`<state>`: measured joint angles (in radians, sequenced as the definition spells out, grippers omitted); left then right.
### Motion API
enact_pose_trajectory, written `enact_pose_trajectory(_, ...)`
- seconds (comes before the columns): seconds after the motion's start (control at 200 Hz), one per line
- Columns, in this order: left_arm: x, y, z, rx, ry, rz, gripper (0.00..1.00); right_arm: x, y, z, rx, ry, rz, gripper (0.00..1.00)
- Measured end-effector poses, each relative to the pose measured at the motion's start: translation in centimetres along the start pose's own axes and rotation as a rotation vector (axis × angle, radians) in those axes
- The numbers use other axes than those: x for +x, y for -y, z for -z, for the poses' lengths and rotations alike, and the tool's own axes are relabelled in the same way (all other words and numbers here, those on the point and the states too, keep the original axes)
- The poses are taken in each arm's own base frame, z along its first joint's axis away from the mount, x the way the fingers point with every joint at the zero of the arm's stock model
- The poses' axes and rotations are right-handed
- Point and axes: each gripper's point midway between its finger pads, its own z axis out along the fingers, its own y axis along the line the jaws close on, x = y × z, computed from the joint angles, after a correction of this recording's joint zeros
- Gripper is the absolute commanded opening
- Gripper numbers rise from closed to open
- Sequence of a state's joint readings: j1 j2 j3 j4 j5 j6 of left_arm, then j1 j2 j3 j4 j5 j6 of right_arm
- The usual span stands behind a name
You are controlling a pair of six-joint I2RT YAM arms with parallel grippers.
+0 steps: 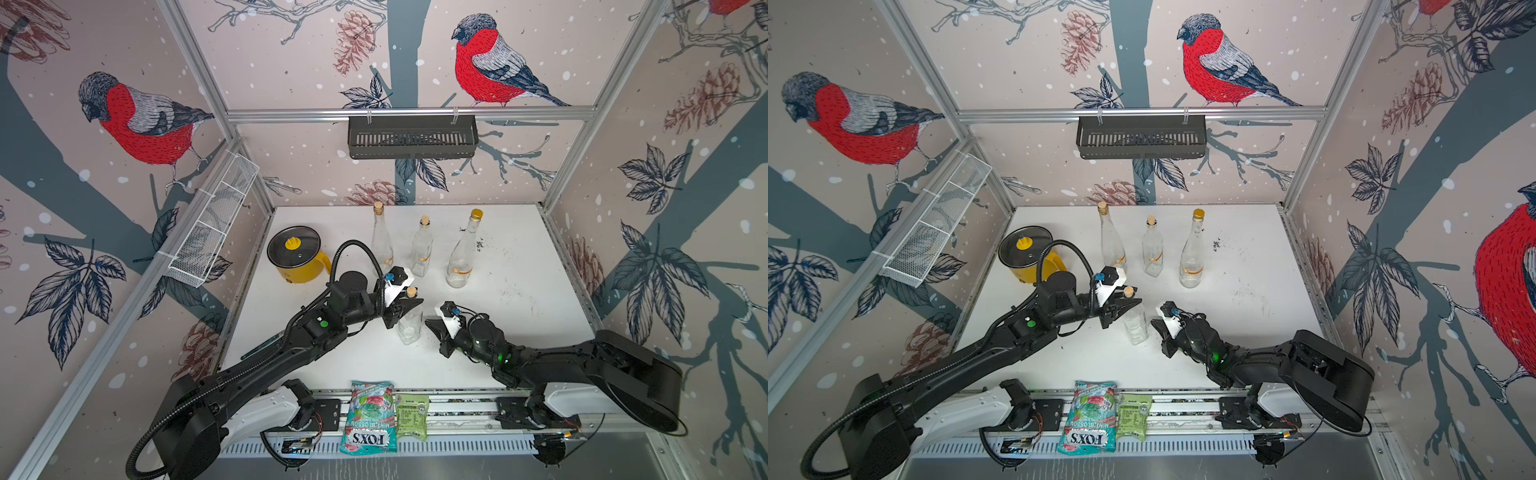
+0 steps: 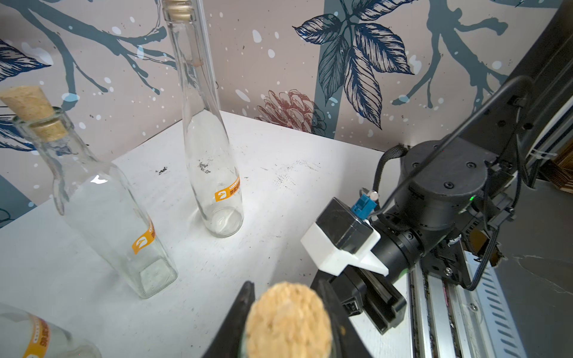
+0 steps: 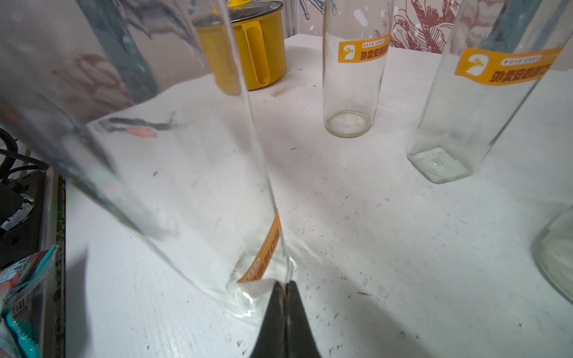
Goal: Remove the label from the bottle
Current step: Tear open the label from the bottle.
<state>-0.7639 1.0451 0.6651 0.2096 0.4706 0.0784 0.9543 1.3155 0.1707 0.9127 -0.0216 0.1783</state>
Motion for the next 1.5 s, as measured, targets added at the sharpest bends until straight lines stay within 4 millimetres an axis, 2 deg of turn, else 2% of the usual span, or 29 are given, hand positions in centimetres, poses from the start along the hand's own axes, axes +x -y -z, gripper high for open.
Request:
enact_pose_trajectory(0.575,0.1,2.1,0.1,0.107,0.001,-0.024,0.00,-0.1,0.7,0.4,0.019,-0.001,0.018,0.01)
enact_pose_trajectory(1.501,0.1,4.0,0.2,0.208,0.003,-0.029,0.00,0.9,1.8,0.3,0.039,-0.042,0.025,0.01)
